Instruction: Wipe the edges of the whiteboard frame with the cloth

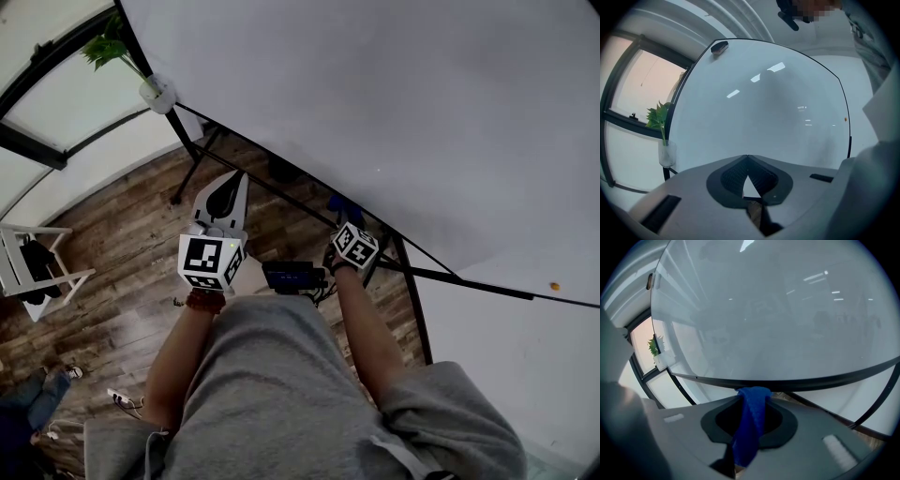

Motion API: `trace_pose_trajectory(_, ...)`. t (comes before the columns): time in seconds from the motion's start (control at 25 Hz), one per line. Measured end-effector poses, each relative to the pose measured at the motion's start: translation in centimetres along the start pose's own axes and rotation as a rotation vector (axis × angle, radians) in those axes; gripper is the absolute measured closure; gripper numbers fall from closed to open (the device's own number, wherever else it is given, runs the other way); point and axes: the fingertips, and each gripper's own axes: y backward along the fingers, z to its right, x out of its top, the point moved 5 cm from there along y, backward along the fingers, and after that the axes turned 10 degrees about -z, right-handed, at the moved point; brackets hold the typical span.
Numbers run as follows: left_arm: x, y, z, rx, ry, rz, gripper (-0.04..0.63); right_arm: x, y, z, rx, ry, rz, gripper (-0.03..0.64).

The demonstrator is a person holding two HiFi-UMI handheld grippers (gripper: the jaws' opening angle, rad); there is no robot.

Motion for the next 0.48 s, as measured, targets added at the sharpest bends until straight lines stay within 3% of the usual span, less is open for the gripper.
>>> trace_pose_trajectory(0.48, 0.3, 0.4, -1.5, 0.011, 0.001, 0.002, 0.586, 0.1, -0.5, -2.3, 0.025, 0.007, -0.001, 0.535)
